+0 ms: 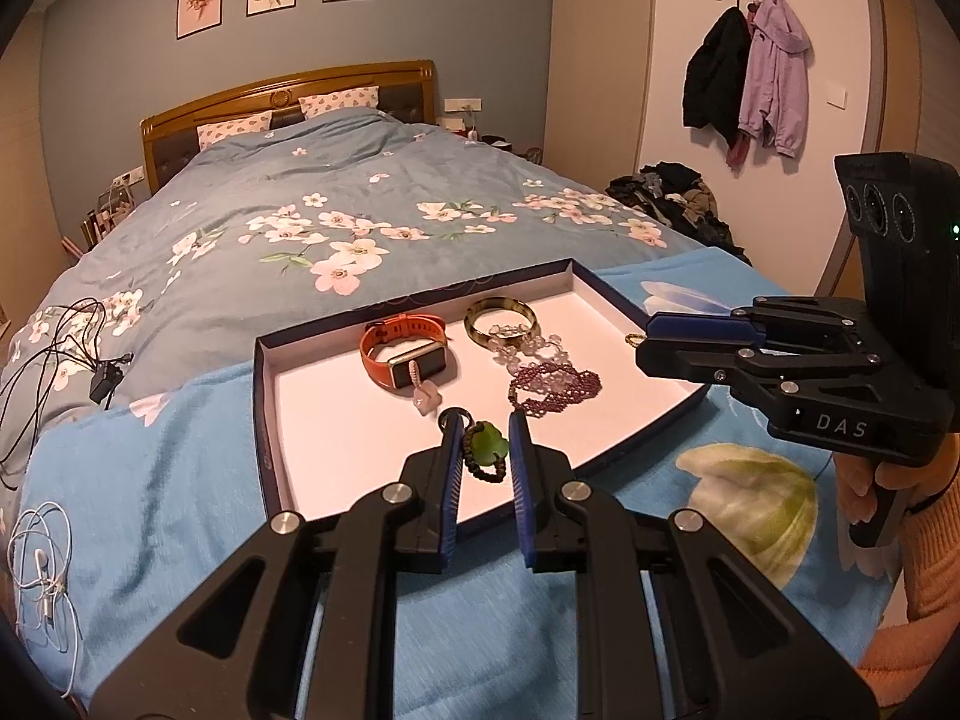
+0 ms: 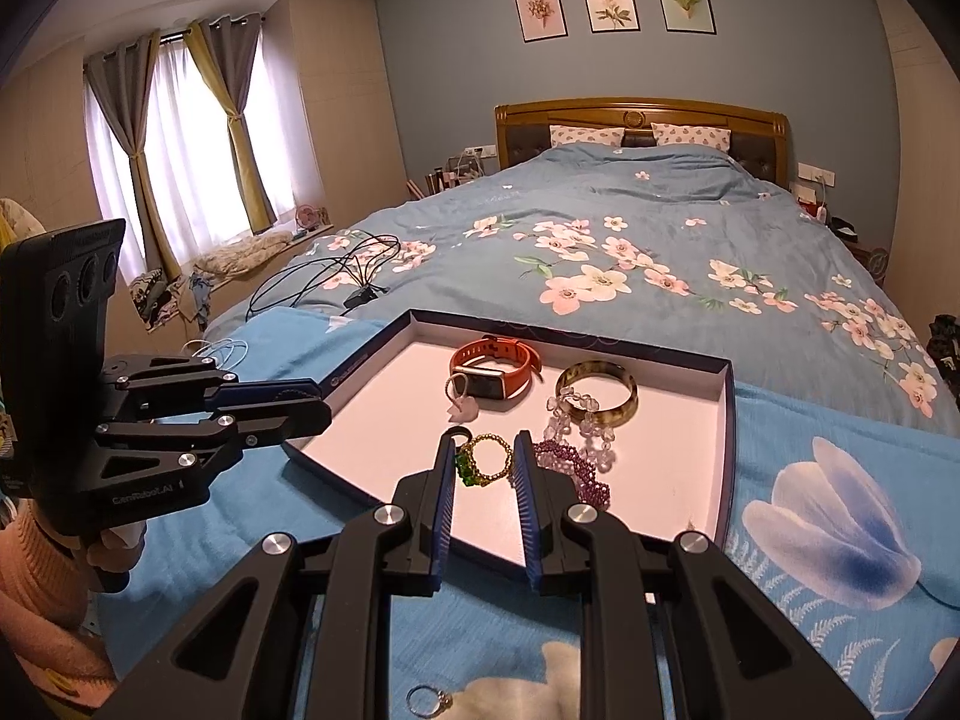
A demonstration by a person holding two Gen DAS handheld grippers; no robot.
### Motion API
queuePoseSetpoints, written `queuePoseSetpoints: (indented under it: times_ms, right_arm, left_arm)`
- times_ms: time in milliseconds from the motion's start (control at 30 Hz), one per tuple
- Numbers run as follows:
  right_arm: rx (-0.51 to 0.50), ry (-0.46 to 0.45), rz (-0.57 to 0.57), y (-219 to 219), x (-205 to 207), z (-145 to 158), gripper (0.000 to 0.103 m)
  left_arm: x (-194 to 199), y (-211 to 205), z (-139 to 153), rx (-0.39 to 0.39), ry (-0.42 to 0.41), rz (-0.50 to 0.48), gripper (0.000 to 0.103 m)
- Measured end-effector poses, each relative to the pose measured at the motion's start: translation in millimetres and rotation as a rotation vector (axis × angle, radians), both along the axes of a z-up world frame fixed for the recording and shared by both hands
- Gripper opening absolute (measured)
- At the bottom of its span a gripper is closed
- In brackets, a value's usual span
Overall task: Organize jewelry
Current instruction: 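Carry the green ring over the tray with the left tool while the right tool carries the gold ring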
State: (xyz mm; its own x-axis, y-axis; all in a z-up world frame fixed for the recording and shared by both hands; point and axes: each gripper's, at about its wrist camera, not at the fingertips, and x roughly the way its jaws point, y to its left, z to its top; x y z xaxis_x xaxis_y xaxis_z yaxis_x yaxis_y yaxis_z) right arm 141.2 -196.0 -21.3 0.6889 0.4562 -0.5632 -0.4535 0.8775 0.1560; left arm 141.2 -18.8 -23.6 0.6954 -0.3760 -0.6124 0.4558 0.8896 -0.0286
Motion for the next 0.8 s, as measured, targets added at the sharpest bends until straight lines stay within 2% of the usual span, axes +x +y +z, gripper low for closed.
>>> queuePoseSetpoints:
  times_ms: [800]
  right_arm:
    - [-0.007, 0.057, -0.014, 3, 29, -16, 0.018]
  left_arm:
    - [28, -6, -12, 0.009, 0.033, 0.023, 0.016]
